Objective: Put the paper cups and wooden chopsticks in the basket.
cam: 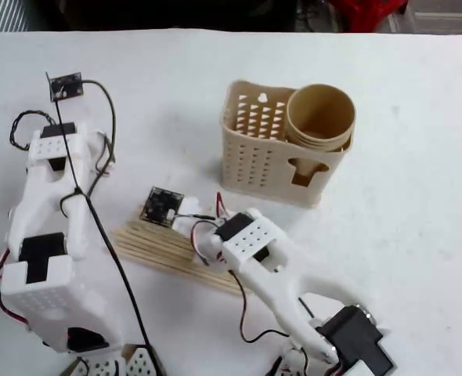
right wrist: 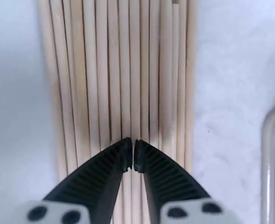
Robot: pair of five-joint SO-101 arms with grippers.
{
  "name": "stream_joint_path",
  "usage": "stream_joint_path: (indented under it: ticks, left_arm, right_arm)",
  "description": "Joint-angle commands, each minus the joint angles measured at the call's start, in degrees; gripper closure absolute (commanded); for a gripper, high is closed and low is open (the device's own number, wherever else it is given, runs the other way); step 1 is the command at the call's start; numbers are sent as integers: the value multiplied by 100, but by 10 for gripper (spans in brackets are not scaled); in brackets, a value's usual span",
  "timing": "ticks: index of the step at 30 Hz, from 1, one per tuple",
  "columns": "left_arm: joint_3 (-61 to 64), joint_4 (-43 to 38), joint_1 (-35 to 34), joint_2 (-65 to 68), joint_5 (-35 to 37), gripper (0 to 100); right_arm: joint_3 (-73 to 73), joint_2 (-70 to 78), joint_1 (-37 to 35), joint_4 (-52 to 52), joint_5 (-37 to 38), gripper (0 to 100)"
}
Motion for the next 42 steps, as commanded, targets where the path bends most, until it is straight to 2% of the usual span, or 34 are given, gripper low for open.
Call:
stream_joint_path:
  ticks: [1,8,14,24,27,32,42]
  left_arm:
    - [-26,-97,-57,-31,26,928]
    - [-26,-105,-48,-31,26,928]
    - [-26,-105,-48,-31,26,928]
    - [-26,-105,-48,-22,26,928]
    - [-26,-105,-48,-22,26,928]
    - [-26,-105,-40,-22,26,928]
    - [-26,-114,-31,-22,26,928]
  right_arm:
    - [-35,-92,-57,-31,35,983]
    - [-35,-708,-40,-31,-9,974]
    - [-492,-514,215,22,-9,816]
    - [-1204,1147,268,-198,264,840]
    - [-1204,1182,286,-198,264,852]
    - [-1231,1174,453,-198,264,968]
    - [-1213,699,646,136,255,981]
